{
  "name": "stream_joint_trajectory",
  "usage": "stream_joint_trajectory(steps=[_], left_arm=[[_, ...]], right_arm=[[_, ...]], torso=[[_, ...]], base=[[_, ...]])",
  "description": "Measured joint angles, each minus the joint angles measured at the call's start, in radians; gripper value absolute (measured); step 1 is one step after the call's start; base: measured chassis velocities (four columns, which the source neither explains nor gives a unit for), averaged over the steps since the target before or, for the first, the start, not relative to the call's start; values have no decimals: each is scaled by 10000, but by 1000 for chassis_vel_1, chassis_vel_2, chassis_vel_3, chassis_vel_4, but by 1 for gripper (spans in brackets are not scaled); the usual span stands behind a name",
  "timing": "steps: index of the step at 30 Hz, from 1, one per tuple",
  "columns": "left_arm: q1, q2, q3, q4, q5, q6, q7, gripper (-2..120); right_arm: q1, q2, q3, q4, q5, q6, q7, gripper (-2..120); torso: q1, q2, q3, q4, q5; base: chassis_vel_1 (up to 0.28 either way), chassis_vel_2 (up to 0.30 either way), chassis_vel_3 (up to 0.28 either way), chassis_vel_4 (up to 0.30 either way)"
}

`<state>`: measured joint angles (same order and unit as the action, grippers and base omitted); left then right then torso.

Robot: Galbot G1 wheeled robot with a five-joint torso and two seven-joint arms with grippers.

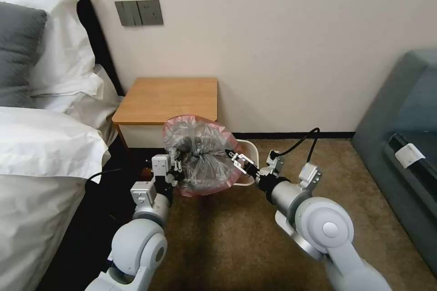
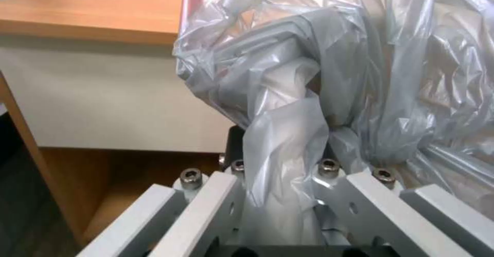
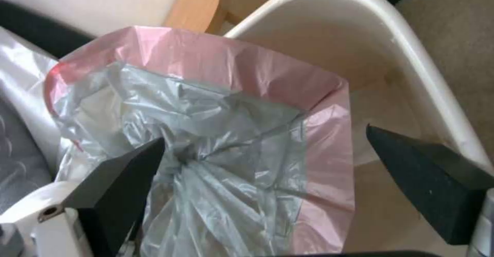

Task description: Pick up the garbage bag from the table and place it over the trash can.

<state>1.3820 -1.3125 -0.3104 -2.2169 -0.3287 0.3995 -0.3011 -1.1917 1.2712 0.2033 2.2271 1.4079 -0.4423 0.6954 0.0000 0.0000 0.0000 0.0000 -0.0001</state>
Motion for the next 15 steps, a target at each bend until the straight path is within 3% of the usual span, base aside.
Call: stream_joint_trajectory(steps=[15], left_arm=[[11, 25, -26, 220, 1214, -662, 442, 7]], right_arm=[[370, -56, -369, 414, 170, 305, 1004, 100]], torso=[[0, 0, 0, 0, 1]], base=[[0, 0, 0, 0]])
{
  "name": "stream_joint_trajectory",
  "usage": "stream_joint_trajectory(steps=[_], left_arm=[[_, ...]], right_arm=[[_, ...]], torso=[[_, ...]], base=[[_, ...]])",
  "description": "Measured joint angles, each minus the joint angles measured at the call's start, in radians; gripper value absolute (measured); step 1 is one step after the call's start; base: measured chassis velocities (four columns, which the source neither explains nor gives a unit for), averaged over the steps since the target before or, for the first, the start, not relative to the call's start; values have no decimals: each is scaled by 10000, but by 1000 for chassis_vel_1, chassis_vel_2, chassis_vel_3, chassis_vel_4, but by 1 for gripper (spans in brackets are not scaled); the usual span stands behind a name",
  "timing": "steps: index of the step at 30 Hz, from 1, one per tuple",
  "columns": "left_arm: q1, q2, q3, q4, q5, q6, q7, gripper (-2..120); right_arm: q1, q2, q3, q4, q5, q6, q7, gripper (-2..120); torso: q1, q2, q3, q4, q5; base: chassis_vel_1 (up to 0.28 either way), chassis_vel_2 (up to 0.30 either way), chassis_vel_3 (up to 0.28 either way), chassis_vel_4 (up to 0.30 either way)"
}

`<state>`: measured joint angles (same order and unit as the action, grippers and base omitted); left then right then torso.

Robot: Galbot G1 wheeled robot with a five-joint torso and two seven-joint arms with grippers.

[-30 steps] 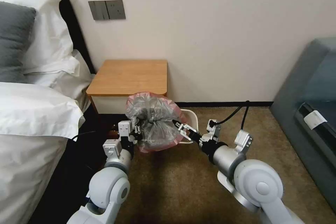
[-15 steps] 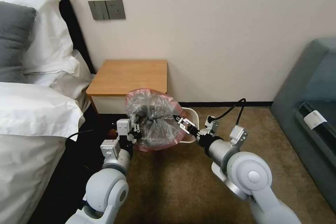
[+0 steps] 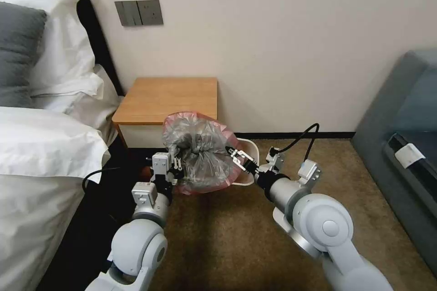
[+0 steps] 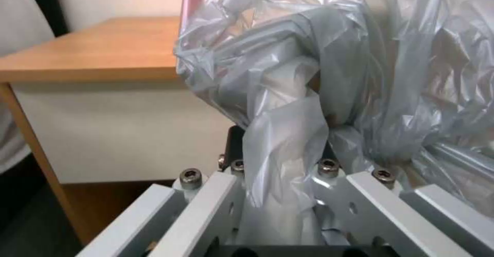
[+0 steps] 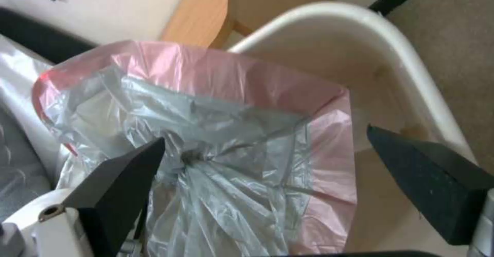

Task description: Pick up the garbage bag from the table and place it over the trash can.

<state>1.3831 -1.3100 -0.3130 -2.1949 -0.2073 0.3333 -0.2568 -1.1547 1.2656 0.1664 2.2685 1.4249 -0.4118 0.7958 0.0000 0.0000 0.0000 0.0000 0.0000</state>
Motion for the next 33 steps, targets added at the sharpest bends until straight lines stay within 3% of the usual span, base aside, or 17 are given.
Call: stream_joint_trajectory(steps=[11, 17, 33], left_arm=[[51, -3, -11, 20, 190, -119, 120, 7], [65, 1, -30, 16, 144, -114, 144, 7], [221, -80, -31, -70, 207, -92, 327, 7]], right_arm=[[318, 78, -316, 125, -110, 144, 356, 100], [-10, -303, -430, 349, -1665, -314, -1001, 100], [230, -652, -911, -451, -4183, -491, -2282, 100]], torso=[[0, 0, 0, 1, 0], [0, 0, 0, -1, 1], [0, 0, 0, 0, 0]], base=[[0, 0, 0, 0], [0, 0, 0, 0], [0, 0, 0, 0]])
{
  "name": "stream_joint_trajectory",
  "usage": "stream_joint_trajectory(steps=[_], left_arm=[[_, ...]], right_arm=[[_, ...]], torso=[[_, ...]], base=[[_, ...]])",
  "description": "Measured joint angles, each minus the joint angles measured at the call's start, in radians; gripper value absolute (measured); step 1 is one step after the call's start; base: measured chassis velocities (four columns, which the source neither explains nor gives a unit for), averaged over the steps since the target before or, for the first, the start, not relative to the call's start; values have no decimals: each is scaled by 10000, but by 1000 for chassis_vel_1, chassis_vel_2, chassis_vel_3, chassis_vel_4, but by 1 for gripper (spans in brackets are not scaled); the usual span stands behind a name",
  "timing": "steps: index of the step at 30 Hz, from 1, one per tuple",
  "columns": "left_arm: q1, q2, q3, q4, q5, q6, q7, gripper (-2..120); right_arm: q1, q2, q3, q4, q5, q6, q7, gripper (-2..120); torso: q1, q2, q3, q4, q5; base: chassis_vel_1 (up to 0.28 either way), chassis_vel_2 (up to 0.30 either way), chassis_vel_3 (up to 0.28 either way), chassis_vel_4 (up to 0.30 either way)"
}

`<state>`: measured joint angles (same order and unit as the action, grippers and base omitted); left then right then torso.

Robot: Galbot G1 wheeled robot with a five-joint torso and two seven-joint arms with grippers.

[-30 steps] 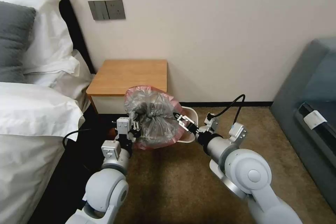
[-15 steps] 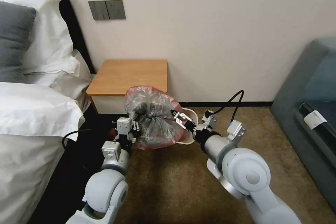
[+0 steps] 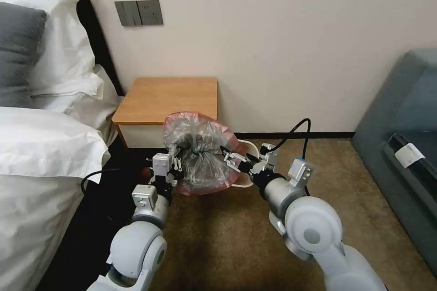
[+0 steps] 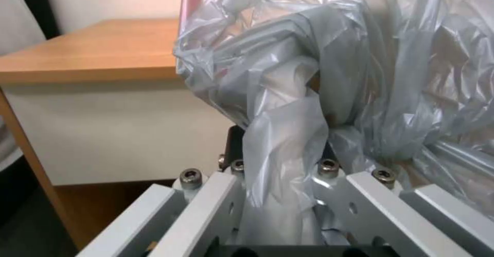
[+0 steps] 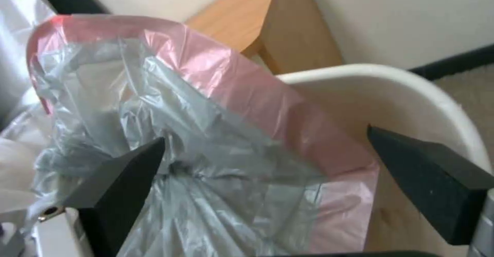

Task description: Pick up the garbage bag from the table and place it over the trash can.

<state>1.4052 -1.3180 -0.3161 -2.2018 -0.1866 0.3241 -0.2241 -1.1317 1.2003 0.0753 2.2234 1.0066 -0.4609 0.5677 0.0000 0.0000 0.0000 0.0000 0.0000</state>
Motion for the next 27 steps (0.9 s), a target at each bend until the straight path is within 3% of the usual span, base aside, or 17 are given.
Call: stream_joint_trajectory(steps=[9, 27], left_arm=[[68, -21, 0, -58, 113, -1, 143, 7], [185, -41, -5, -155, 329, -92, 341, 7]], right_arm=[[104, -149, -201, -395, -1365, 82, -713, 100], [347, -85, -230, -625, -844, 135, -761, 100]], torso=[[0, 0, 0, 0, 0], [1, 0, 0, 0, 0]], base=[[0, 0, 0, 0], [0, 0, 0, 0]])
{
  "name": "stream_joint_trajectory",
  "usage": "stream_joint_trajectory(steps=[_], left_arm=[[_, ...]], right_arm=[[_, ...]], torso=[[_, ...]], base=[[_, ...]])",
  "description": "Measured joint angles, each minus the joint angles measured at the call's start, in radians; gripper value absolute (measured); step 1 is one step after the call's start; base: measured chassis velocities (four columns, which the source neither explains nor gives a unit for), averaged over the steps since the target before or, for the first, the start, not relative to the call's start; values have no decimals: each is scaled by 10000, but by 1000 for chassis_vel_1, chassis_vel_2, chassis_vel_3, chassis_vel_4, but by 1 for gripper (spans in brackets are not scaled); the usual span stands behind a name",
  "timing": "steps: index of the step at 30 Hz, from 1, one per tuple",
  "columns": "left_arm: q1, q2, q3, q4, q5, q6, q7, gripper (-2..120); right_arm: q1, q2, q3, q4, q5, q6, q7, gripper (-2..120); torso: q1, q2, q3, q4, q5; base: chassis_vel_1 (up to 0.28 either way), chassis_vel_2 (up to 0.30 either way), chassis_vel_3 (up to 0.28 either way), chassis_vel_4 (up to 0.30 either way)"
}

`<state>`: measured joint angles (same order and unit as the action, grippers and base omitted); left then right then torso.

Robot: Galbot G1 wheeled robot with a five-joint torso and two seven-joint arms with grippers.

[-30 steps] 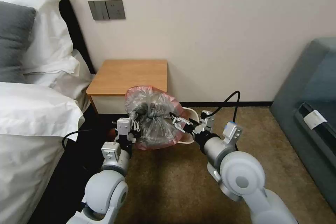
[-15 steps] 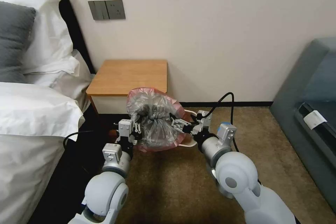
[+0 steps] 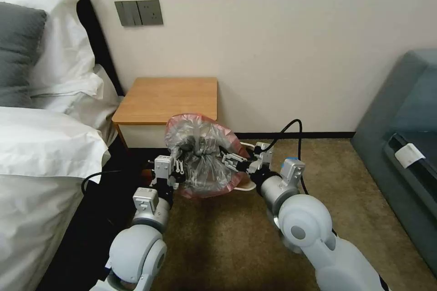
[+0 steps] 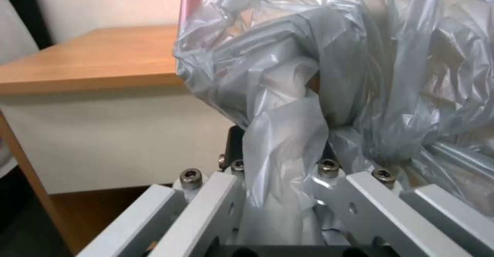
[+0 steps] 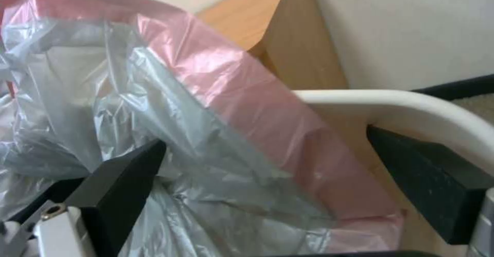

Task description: Pick up the garbage bag from the table and place it over the trash can.

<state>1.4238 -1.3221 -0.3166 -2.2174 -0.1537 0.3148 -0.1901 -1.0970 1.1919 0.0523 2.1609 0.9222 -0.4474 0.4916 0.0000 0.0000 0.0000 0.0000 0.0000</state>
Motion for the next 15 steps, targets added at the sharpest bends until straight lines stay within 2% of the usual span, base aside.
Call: stream_joint_trajectory(steps=[3, 5, 7, 10, 11, 15], left_arm=[[5, 6, -1, -54, 18, -20, 72, 7], [8, 12, -8, -84, 30, -33, 123, 7], [9, 13, -9, -86, 31, -33, 128, 7], [9, 13, -14, -94, 33, -40, 151, 7], [5, 7, -16, -93, 29, -40, 151, 7], [-1, -1, -17, -68, 24, -41, 151, 7]], right_arm=[[20, 5, -24, -60, 47, 2, 5, 98], [27, -5, -29, -90, 88, 29, -16, 90], [28, -6, -29, -90, 99, 33, -17, 90], [16, -23, -47, -44, 142, 63, -44, 75], [-16, -45, -63, 19, 140, 77, -80, 67], [-52, -60, -64, 46, 136, 91, -93, 59]], torso=[[0, 0, 0, 0, 0], [0, 0, 0, 0, 0], [0, 0, 0, 0, 0], [-1, 0, 0, 0, 0], [0, 0, 0, -1, 0], [0, 0, -1, 0, 0]], base=[[0, 0, 0, 0], [0, 0, 0, 0], [0, 0, 0, 0], [0, 0, 0, 0], [0, 0, 0, 0], [0, 0, 0, 0]])
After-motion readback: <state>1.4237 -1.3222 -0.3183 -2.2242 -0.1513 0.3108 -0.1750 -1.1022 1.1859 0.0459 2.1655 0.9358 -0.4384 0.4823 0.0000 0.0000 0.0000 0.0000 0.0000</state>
